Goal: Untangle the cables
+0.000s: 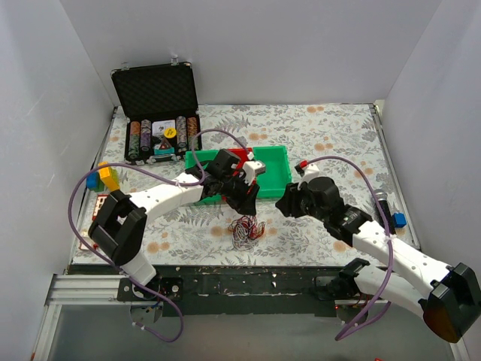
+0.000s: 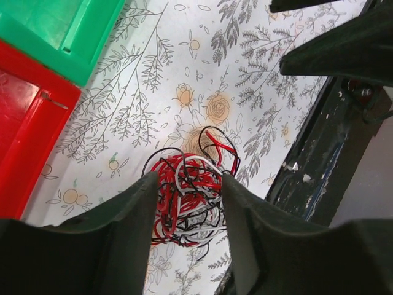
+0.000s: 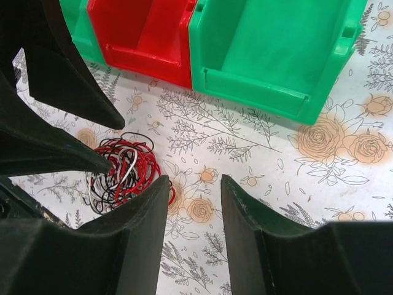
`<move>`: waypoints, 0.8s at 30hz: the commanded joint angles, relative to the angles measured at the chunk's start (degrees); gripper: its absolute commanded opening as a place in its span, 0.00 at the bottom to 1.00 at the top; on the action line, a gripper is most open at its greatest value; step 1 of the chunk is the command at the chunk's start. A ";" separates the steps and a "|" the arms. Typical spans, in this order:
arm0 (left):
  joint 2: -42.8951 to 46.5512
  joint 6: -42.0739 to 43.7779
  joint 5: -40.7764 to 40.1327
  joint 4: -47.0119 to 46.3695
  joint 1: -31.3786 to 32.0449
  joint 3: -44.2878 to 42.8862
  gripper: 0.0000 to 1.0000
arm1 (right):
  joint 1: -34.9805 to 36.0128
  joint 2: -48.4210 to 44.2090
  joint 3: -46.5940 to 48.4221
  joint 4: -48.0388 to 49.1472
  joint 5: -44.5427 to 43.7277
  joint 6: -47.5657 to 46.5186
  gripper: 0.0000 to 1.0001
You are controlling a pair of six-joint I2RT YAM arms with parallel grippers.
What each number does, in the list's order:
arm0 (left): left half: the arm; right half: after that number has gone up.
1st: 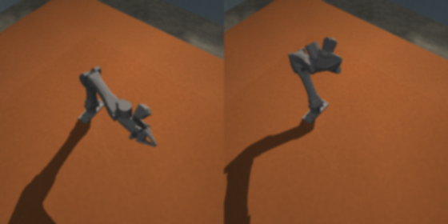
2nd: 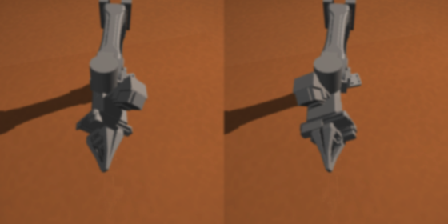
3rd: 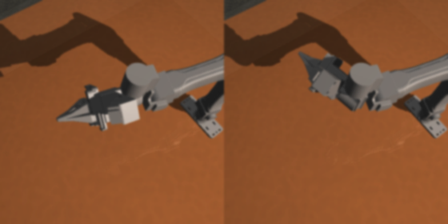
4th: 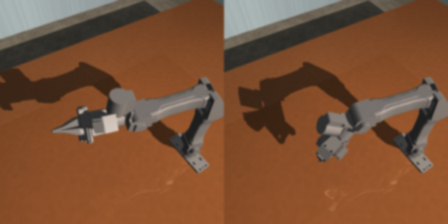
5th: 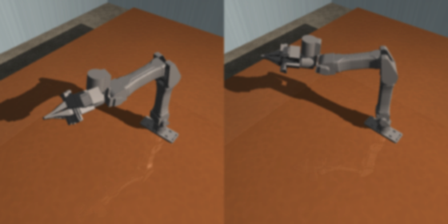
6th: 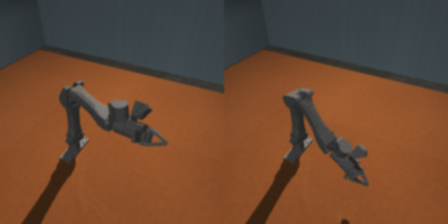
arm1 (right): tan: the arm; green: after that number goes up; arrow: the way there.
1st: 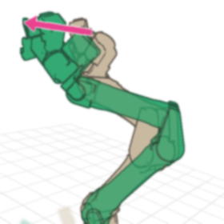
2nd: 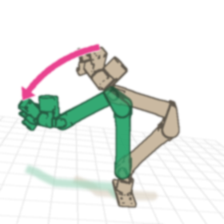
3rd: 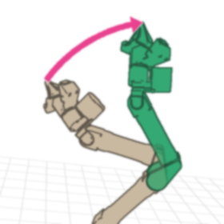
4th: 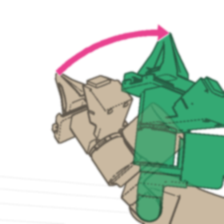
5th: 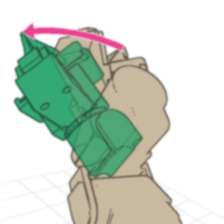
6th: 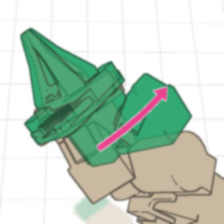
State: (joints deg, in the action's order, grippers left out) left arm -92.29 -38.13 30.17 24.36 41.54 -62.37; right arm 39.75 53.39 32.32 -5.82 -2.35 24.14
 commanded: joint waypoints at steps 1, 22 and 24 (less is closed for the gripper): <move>-0.61 0.42 0.50 -0.28 1.26 -2.41 0.37 | -0.28 -0.48 -0.67 3.27 3.91 0.64 0.46; 9.05 5.87 -5.12 4.73 1.62 2.16 0.00 | -0.11 8.74 -6.21 9.78 22.47 -4.27 0.65; 10.28 6.75 -5.74 4.64 1.70 3.74 0.00 | 0.07 10.68 -6.04 10.65 23.53 -4.63 0.66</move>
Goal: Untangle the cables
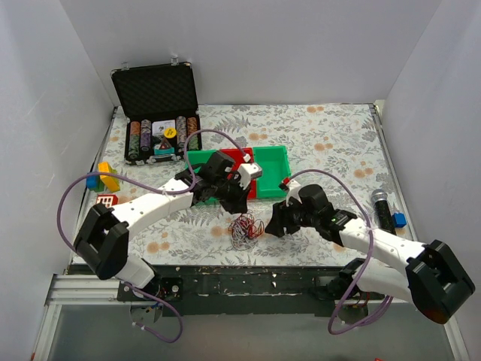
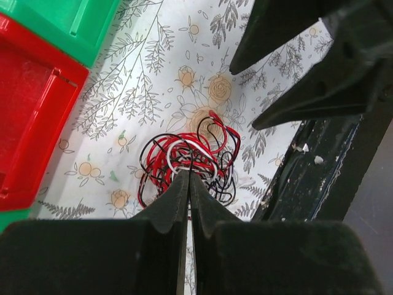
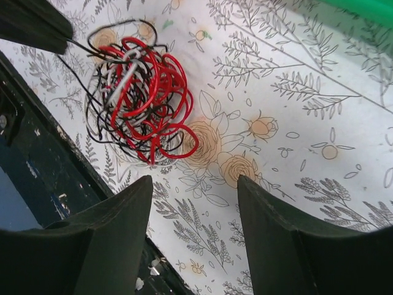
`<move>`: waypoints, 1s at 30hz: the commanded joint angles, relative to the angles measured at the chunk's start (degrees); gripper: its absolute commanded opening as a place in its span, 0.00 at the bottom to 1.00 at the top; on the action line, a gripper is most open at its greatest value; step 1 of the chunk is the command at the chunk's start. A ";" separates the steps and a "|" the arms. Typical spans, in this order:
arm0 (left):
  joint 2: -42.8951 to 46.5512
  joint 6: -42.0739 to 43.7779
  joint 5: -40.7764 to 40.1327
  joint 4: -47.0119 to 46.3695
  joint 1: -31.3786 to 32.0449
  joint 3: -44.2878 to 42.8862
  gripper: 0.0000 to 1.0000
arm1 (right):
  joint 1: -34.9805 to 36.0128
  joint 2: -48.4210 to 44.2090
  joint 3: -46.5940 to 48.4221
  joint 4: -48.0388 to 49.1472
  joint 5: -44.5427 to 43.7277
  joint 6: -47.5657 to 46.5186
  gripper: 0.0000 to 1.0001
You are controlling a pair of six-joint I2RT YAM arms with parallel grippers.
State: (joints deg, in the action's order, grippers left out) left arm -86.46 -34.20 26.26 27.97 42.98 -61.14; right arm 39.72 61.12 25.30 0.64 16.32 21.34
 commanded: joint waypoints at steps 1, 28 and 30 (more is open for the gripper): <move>4.71 3.17 -2.18 0.95 0.17 3.04 0.00 | 0.26 3.47 0.89 4.97 5.30 -2.09 0.66; 7.35 5.37 -7.10 0.25 0.17 7.35 0.00 | 3.78 16.92 4.93 15.53 2.67 -1.30 0.50; 7.35 5.37 -7.89 -0.10 0.00 7.79 0.00 | 4.66 16.93 5.63 13.60 1.44 -1.65 0.49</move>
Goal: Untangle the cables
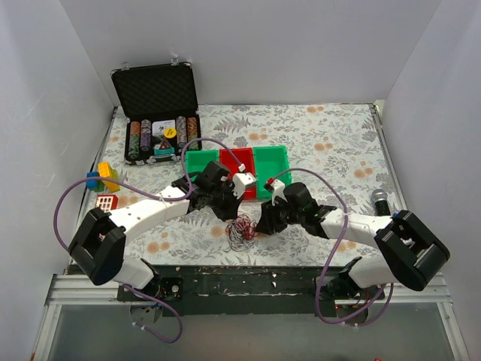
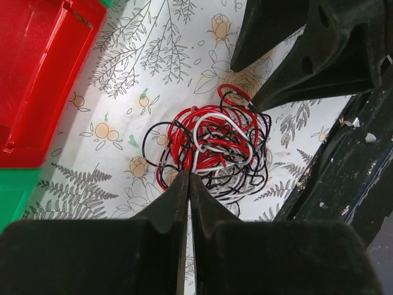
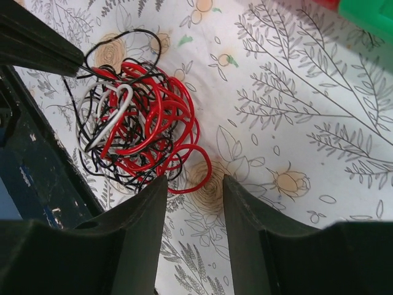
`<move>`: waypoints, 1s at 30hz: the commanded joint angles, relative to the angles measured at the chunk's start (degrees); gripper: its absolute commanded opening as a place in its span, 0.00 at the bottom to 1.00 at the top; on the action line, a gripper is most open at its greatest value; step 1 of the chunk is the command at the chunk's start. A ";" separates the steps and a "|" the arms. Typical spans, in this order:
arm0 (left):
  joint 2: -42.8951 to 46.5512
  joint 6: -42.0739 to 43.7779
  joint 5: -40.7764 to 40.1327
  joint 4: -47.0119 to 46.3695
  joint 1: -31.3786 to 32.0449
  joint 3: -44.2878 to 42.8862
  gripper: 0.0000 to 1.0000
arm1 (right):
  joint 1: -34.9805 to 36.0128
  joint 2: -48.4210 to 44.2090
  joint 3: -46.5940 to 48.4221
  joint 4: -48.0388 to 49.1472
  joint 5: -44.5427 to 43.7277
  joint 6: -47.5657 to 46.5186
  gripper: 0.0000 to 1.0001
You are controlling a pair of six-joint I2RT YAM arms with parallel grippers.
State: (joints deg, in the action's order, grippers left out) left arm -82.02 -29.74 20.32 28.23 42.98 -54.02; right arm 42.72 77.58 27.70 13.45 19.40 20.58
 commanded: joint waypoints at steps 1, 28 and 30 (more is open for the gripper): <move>3.00 0.91 -2.12 -0.54 -0.18 0.84 0.00 | 2.01 0.03 3.15 -0.35 -2.34 -1.41 0.48; 4.59 1.44 -5.46 -2.48 -0.97 5.33 0.00 | 2.28 -5.95 2.62 -2.29 -2.96 -1.24 0.43; 4.59 1.44 -5.55 -2.48 -0.97 5.24 0.00 | 2.28 -6.48 2.79 -2.29 -2.96 -1.33 0.44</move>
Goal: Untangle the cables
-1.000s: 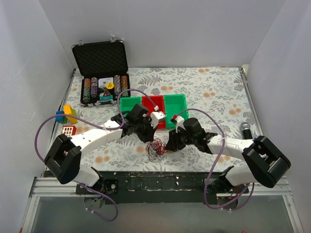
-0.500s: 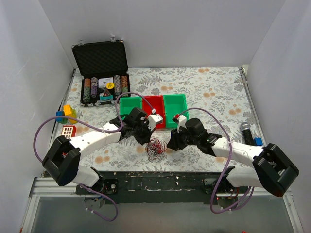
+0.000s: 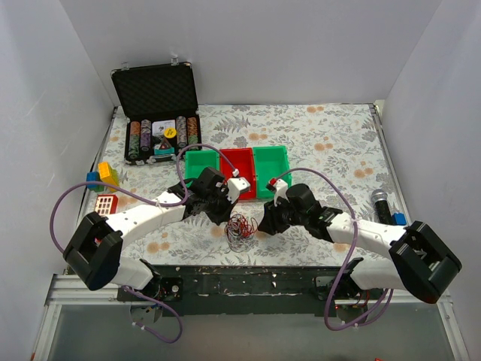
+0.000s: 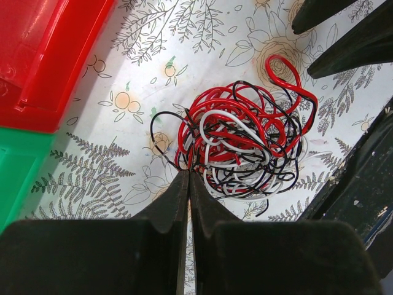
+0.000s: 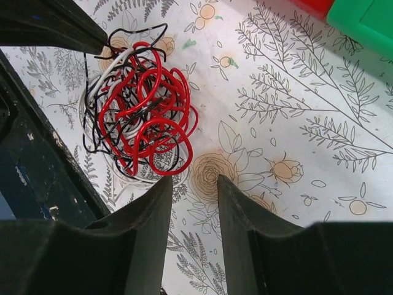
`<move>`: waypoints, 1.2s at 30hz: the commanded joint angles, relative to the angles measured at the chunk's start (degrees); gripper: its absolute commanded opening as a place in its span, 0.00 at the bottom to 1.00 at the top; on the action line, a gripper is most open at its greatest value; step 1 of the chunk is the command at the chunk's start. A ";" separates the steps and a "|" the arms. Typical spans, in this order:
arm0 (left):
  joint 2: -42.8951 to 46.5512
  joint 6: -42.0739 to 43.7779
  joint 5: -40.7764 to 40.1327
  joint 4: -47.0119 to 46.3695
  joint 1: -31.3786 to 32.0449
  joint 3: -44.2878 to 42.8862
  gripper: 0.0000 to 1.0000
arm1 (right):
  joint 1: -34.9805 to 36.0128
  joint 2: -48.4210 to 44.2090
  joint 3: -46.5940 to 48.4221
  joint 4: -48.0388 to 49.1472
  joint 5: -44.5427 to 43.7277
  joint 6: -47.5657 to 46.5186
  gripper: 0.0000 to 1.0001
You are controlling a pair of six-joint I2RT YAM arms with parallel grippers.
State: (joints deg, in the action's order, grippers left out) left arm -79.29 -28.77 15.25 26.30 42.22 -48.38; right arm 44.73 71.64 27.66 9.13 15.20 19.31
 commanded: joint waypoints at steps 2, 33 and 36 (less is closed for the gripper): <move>1.68 0.56 -0.39 -0.64 -0.20 -0.31 0.00 | 0.27 -0.45 2.93 2.21 1.41 -0.06 0.44; 12.48 11.79 -6.89 10.86 -12.67 3.02 0.00 | 0.62 -18.79 1.87 -9.03 -12.82 -2.35 0.01; 17.04 15.49 -8.30 13.68 -17.33 5.22 0.00 | 0.62 -25.47 3.80 -13.69 -14.76 -2.70 0.01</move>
State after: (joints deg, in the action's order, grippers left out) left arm -68.10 -20.32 10.50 33.76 29.78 -45.82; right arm 45.15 52.80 29.47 1.83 5.96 18.44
